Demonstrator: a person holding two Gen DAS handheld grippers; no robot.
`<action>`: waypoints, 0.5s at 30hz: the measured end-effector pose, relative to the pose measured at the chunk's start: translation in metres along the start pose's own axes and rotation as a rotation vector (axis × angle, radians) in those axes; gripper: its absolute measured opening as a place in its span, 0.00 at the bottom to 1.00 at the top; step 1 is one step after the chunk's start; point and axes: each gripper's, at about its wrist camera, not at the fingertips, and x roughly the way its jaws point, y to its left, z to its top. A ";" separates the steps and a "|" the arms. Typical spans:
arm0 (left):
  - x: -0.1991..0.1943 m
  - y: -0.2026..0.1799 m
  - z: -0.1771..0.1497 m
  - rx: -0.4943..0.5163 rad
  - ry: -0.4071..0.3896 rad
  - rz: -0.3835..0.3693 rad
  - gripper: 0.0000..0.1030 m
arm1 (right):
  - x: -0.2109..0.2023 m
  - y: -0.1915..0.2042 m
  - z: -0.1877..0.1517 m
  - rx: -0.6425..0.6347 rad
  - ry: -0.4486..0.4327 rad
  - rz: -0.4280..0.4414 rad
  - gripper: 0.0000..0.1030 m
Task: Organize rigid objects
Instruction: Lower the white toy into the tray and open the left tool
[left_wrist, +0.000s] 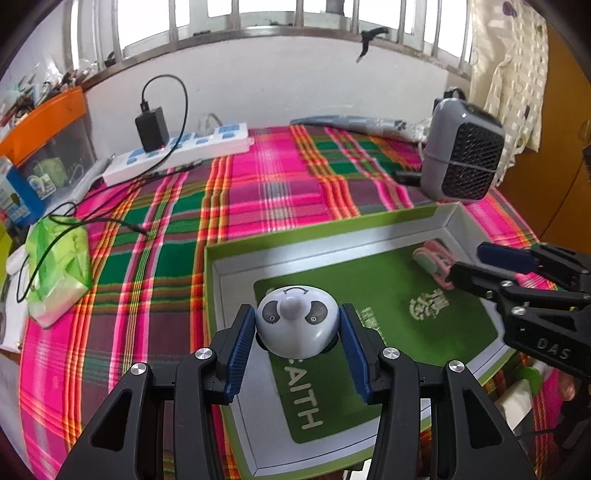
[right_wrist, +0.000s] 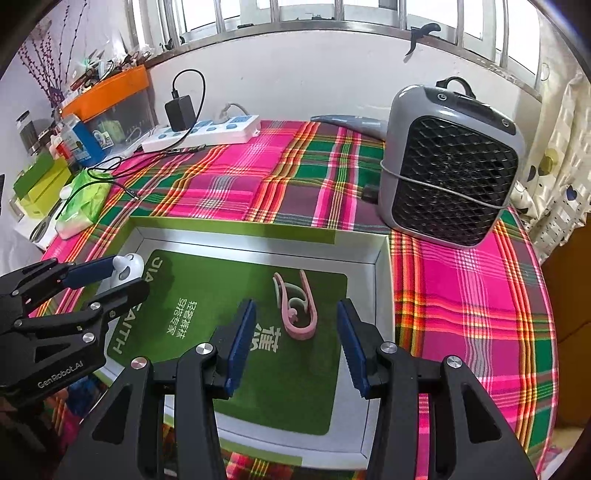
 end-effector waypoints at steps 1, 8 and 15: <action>0.000 0.000 -0.001 0.000 -0.002 0.001 0.45 | 0.000 0.000 0.000 0.002 0.001 -0.002 0.45; 0.003 0.001 -0.002 -0.003 0.005 0.003 0.45 | -0.006 0.002 -0.004 0.003 -0.006 0.001 0.45; -0.006 0.001 -0.003 -0.003 -0.006 0.001 0.45 | -0.012 -0.001 -0.006 0.013 -0.017 0.000 0.45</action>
